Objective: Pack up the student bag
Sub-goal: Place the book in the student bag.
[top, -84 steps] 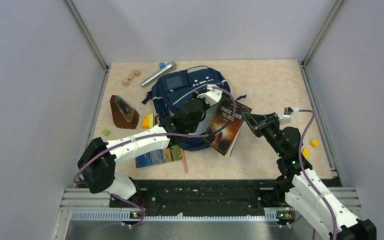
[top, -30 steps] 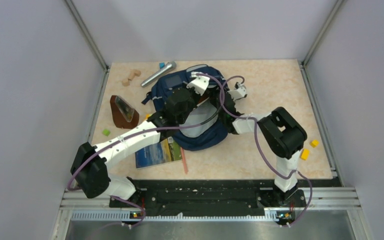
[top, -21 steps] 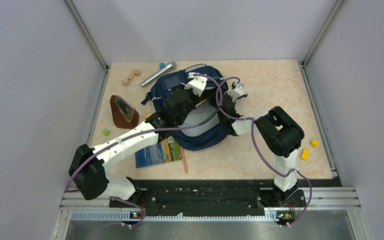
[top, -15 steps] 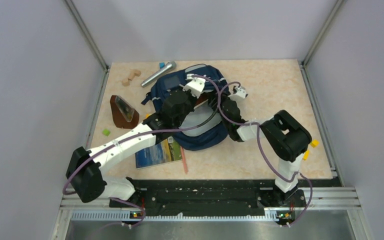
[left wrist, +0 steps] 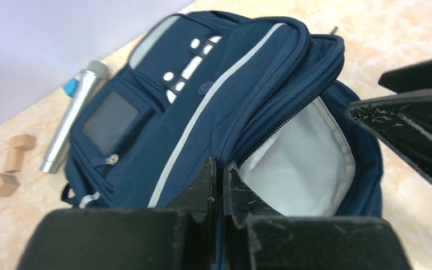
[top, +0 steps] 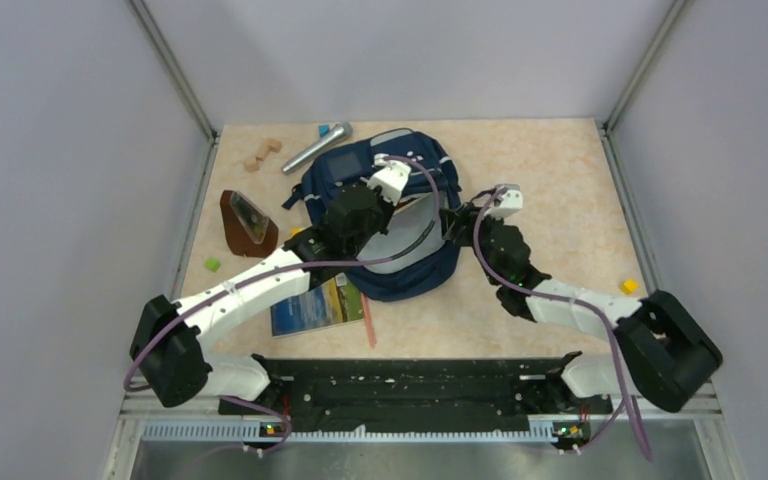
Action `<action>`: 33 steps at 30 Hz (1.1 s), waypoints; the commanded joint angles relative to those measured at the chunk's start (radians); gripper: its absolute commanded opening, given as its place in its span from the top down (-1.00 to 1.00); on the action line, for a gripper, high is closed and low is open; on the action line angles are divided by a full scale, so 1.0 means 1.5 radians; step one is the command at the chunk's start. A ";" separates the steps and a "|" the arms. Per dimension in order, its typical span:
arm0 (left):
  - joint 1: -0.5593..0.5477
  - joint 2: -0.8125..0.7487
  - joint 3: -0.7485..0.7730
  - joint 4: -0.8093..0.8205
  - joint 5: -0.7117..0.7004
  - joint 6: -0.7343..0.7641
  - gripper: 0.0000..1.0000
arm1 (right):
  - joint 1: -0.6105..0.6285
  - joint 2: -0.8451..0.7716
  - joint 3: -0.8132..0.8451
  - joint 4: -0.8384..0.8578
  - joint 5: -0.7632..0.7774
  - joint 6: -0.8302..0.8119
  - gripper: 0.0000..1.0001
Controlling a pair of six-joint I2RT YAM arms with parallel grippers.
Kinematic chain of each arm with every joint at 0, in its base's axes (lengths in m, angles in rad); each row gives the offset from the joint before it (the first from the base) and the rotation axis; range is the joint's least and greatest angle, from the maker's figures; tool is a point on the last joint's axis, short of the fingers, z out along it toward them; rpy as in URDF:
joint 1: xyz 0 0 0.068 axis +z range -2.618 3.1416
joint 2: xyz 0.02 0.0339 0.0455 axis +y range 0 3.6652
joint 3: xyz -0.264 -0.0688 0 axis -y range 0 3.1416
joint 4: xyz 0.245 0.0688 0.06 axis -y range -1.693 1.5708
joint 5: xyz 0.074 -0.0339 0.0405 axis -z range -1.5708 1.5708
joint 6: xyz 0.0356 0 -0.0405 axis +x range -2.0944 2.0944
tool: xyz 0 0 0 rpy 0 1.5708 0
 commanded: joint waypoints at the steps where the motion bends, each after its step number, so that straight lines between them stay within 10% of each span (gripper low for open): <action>1: 0.003 -0.032 -0.012 -0.008 0.086 -0.048 0.94 | 0.006 -0.100 -0.019 -0.129 -0.105 -0.057 -0.21; 5: 0.004 -0.052 -0.041 -0.013 0.187 -0.096 -0.11 | 0.007 -0.202 -0.041 -0.212 -0.148 -0.045 -0.22; 8: 0.005 -0.094 -0.078 0.005 0.199 -0.140 -0.38 | 0.007 -0.246 -0.031 -0.267 -0.192 -0.057 -0.22; 18: 0.087 -0.192 -0.214 -0.106 0.068 -0.357 -0.54 | 0.033 -0.185 0.043 -0.282 -0.365 -0.070 -0.21; 33: 0.403 -0.395 -0.484 -0.172 -0.021 -0.568 -0.70 | 0.322 0.188 0.163 -0.109 -0.338 0.039 -0.15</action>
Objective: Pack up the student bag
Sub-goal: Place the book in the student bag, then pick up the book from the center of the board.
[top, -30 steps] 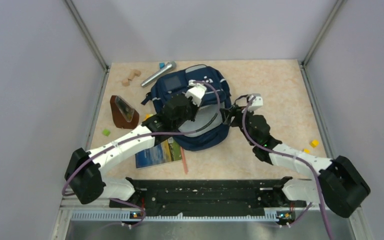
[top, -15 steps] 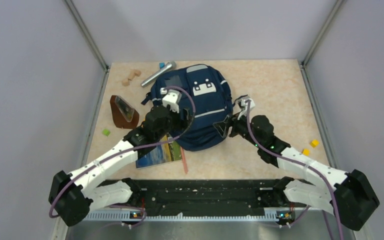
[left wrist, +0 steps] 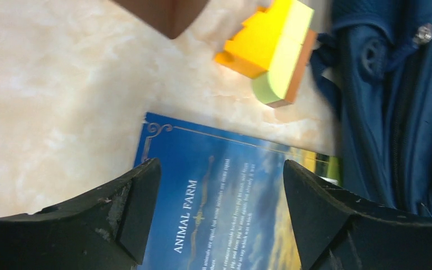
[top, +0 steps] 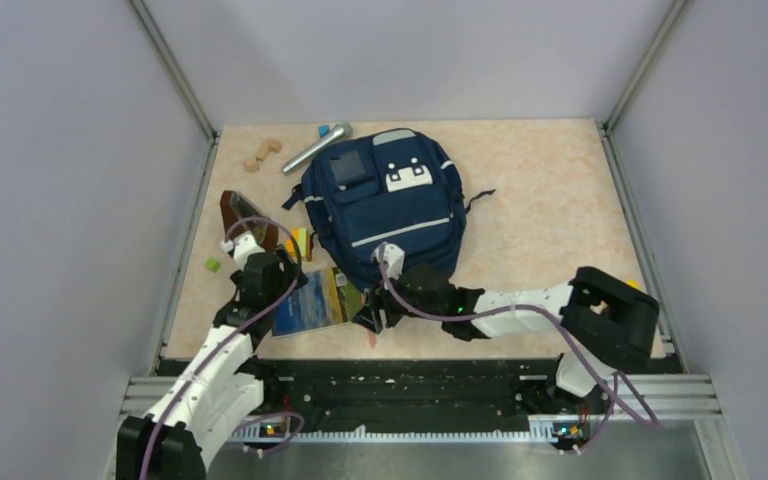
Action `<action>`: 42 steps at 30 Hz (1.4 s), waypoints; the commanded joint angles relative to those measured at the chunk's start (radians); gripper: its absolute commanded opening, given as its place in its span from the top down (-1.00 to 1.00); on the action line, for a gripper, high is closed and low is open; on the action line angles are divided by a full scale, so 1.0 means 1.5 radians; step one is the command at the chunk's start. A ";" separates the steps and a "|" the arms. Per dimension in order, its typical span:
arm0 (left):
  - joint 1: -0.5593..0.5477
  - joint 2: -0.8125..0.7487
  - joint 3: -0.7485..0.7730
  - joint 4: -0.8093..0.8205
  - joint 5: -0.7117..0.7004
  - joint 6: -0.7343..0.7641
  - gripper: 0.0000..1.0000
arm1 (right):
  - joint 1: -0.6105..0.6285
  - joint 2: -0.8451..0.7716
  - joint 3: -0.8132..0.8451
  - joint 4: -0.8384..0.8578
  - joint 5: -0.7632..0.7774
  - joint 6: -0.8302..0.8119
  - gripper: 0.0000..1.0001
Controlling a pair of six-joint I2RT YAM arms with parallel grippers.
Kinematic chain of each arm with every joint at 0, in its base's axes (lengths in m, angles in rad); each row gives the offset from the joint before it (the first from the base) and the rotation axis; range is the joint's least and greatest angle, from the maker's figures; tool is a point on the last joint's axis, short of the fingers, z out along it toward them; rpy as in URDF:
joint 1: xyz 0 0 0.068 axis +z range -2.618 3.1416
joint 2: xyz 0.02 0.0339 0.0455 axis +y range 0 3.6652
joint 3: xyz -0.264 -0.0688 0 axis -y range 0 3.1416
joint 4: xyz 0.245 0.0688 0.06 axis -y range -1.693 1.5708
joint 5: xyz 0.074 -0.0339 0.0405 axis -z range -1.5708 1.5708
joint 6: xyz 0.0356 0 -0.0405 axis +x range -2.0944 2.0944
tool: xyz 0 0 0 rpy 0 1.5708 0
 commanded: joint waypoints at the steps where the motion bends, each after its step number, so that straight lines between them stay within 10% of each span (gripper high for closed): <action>1: 0.038 -0.045 -0.049 0.014 -0.050 -0.076 -0.71 | 0.045 0.088 0.061 0.086 -0.005 0.052 -0.15; 11: 0.070 -0.027 -0.065 0.002 -0.051 -0.145 -0.72 | 0.059 0.270 0.118 0.096 -0.016 0.133 -0.09; 30: 0.068 0.110 -0.054 0.050 0.140 -0.188 -0.41 | -0.007 0.196 0.035 -0.034 0.181 0.174 -0.14; 42: 0.071 0.109 0.022 0.021 0.003 -0.108 -0.63 | -0.055 0.172 0.026 -0.060 0.234 0.176 -0.19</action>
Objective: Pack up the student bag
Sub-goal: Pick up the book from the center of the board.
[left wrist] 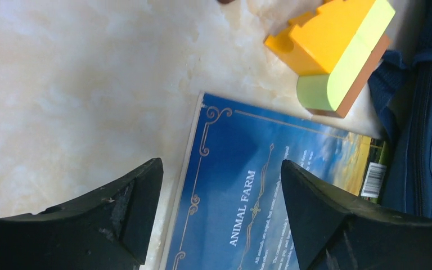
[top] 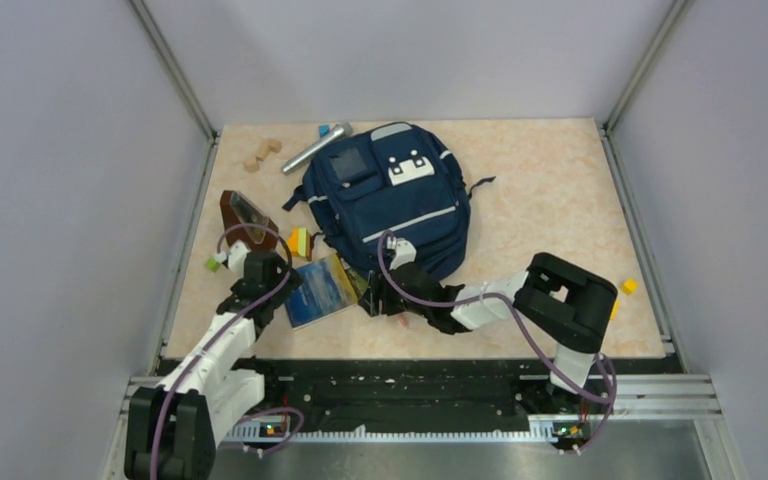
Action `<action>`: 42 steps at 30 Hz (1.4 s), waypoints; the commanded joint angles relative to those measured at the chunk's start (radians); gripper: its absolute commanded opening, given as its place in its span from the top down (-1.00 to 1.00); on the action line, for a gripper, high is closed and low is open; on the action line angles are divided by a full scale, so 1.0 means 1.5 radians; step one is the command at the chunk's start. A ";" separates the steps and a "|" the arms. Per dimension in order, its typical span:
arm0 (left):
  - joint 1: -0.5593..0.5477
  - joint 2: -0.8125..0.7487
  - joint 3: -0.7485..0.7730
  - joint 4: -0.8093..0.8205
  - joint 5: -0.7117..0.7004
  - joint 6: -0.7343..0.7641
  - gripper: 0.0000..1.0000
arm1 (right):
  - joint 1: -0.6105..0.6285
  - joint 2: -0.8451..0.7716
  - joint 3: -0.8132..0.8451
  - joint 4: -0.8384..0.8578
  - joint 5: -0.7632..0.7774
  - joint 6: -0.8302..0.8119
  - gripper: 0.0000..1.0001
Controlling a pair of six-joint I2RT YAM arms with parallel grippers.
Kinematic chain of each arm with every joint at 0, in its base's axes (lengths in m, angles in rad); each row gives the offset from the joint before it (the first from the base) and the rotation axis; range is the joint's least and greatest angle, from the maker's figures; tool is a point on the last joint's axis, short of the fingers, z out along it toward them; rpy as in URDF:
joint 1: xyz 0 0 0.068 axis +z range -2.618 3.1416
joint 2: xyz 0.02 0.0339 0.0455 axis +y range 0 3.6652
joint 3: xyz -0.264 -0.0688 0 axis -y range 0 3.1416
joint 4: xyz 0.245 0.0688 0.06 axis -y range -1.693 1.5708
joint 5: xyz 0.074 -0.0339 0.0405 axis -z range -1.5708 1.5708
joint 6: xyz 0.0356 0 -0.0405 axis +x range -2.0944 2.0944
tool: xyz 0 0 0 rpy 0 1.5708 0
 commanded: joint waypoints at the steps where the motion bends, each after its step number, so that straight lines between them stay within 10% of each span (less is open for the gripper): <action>1: 0.001 0.054 0.057 0.021 -0.029 0.038 -0.65 | -0.049 -0.015 -0.028 -0.070 0.067 -0.004 -0.19; 12: 0.003 0.169 0.075 0.111 0.016 0.028 -0.55 | -0.090 0.039 -0.007 0.029 -0.040 -0.022 -0.21; 25: 0.003 0.155 0.057 0.094 0.076 0.008 0.24 | -0.077 0.058 0.014 0.118 -0.211 0.033 -0.01; 42: 0.003 0.069 0.016 0.073 0.105 -0.011 0.37 | -0.074 0.070 -0.003 0.306 -0.209 0.169 0.31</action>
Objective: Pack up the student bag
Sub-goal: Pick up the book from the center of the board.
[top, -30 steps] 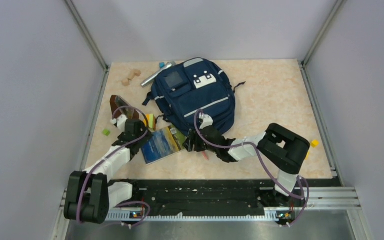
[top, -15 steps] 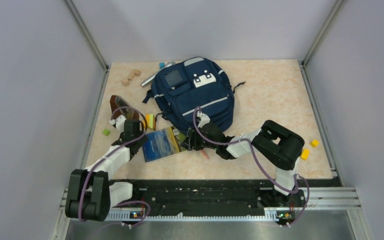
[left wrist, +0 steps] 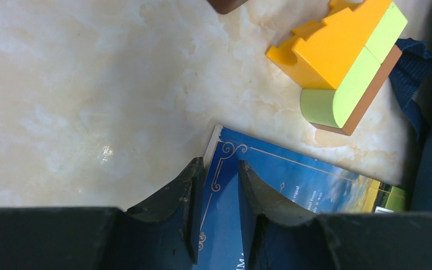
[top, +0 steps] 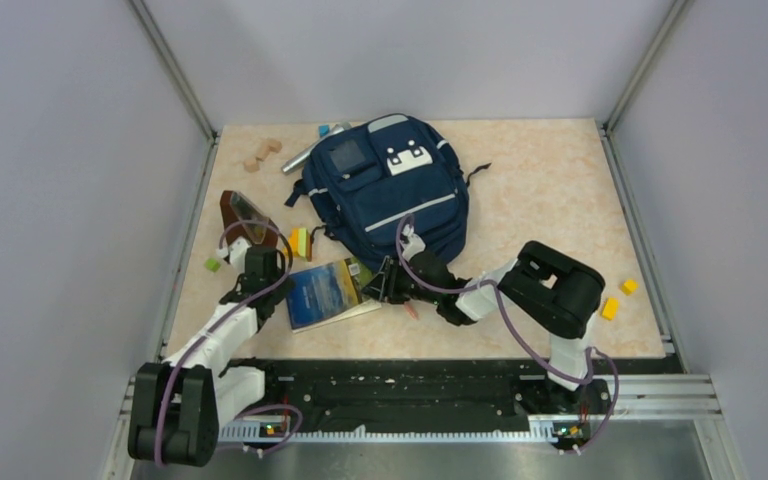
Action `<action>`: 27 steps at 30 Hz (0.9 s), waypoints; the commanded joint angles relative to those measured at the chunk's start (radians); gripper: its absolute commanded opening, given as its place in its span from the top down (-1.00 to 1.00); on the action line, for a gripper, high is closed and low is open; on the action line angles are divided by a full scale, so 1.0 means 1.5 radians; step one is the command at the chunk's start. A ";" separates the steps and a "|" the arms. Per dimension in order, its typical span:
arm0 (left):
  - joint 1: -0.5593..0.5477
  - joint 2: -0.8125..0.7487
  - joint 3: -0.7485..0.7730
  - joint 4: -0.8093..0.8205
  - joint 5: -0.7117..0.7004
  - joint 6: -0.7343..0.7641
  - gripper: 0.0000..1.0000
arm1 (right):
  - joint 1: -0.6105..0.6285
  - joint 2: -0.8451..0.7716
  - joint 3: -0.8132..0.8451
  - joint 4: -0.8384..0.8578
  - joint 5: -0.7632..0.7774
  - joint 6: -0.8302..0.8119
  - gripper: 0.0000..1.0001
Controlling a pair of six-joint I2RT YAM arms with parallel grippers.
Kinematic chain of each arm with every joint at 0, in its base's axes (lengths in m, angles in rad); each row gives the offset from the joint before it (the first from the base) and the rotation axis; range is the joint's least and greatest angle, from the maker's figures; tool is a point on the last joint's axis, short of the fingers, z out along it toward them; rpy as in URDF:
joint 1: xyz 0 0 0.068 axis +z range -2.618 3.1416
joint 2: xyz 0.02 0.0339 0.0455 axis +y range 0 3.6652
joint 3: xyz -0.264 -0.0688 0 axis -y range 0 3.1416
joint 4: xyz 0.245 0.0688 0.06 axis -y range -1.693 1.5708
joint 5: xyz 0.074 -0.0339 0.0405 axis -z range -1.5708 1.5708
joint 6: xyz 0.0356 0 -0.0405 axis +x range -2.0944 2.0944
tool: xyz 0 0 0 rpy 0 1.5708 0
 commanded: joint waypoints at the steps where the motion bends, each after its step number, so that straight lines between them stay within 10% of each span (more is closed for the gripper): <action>1: -0.012 -0.027 -0.010 0.017 0.086 -0.029 0.37 | 0.014 0.030 0.037 0.121 -0.032 0.026 0.30; 7: -0.012 -0.062 -0.017 -0.003 0.083 -0.031 0.37 | 0.015 0.061 0.058 0.146 -0.055 0.032 0.23; 14: -0.012 -0.146 -0.007 -0.060 0.050 -0.021 -0.01 | 0.018 0.007 0.019 0.165 -0.060 0.029 0.99; 19: -0.012 -0.218 0.042 -0.137 0.006 0.034 -0.37 | 0.032 -0.084 -0.046 0.171 -0.071 0.033 1.00; 27: -0.012 -0.307 0.113 -0.171 -0.002 0.164 -0.39 | 0.074 -0.253 -0.080 0.052 -0.100 -0.028 1.00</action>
